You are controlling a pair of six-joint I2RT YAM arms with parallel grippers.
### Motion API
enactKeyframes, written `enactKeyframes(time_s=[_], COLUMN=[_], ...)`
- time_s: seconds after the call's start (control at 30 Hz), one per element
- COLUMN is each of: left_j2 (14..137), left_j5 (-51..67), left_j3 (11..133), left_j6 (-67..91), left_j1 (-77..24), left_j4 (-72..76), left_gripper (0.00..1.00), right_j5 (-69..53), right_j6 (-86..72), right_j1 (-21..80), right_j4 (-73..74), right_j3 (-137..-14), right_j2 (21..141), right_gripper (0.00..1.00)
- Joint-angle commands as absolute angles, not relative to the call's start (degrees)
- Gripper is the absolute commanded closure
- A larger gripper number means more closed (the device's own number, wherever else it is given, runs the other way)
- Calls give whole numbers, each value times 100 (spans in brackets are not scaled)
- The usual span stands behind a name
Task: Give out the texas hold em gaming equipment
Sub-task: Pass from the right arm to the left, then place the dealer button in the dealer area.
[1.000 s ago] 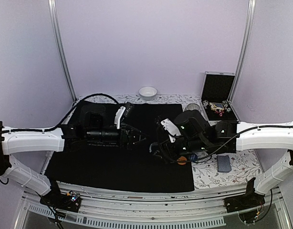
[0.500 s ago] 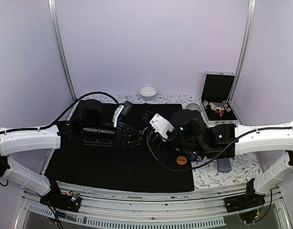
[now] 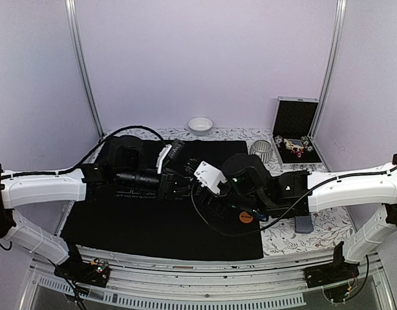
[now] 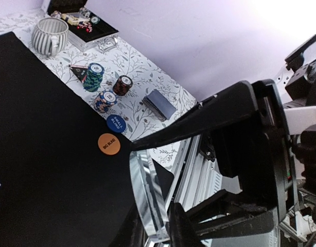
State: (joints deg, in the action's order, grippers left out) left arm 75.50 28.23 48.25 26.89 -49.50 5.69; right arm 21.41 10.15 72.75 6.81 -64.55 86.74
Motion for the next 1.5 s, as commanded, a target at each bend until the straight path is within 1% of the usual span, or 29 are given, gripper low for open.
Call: enactKeyframes(time_s=[0.0, 0.03, 0.13, 0.17, 0.27, 0.33, 0.37, 0.5, 0.57, 0.67, 0.77, 0.87, 1.0, 1.1, 1.17, 1.3, 1.37, 1.47], left_j2=[7670, 7664, 7626, 7595, 7510, 7497, 7500, 7697, 8037, 9011, 10334, 11540, 12433, 13109, 13380, 13609, 13616, 13527], left_j5=[2867, 2893, 2868, 2812, 2512, 2369, 2352, 2376, 2460, 2953, 3432, 3814, 4441, 4624, 4676, 4669, 4535, 4106], left_j3=[4887, 4885, 4876, 4870, 4884, 4917, 4922, 5015, 5341, 6188, 7320, 8343, 9343, 10085, 10341, 10336, 10216, 10067], left_j6=[2645, 2640, 2647, 2646, 2663, 2722, 2743, 2617, 2391, 1869, 1466, 1125, 903, 800, 757, 823, 814, 785], left_j1=[-4904, -4904, -4897, -4886, -4750, -4524, -4367, -3838, -3659, -3454, -3315, -3261, -3263, -3321, -3392, -3466, -3480, -3476], left_j4=[547, 559, 567, 547, 340, 164, 95, 18, -52, -396, -1321, -2262, -2807, -3375, -3594, -3608, -3560, -3551], left_gripper=[93, 100, 100, 100, 100, 100, 100, 100, 100, 100, 100, 100, 100, 100, 100, 99, 87, 61], right_j5=[2274, 2301, 2445, 2507, 2755, 2931, 2977, 2550, 2151, 1555, 1389, 1461, 1297, 1208, 1098, 1013, 1054, 1261], right_j6=[1098, 1102, 1076, 1056, 976, 886, 841, 229, -142, -668, -1135, -1454, -1935, -2313, -2591, -2955, -3091, -3397], right_j1=[7339, 7341, 7338, 7339, 7339, 7333, 7310, 6911, 6626, 6126, 5804, 5732, 5635, 5611, 5608, 5610, 5614, 5615], right_j4=[420, 418, 410, 411, 412, 404, 404, 636, 717, 858, 1204, 1728, 2384, 2881, 3164, 3751, 4057, 4529], right_j3=[-6693, -6697, -6661, -6639, -6540, -6466, -6427, -6300, -6173, -6018, -5972, -5976, -5913, -5880, -5884, -5955, -6005, -6041], right_j2=[8762, 8769, 8757, 8747, 8664, 8581, 8521, 8209, 7996, 7726, 7610, 7552, 7485, 7458, 7422, 7449, 7511, 7655], right_gripper=[57, 57, 56, 54, 29, 9, 1, 1, 1, 1, 1, 1, 1, 1, 1, 0, 2, 6])
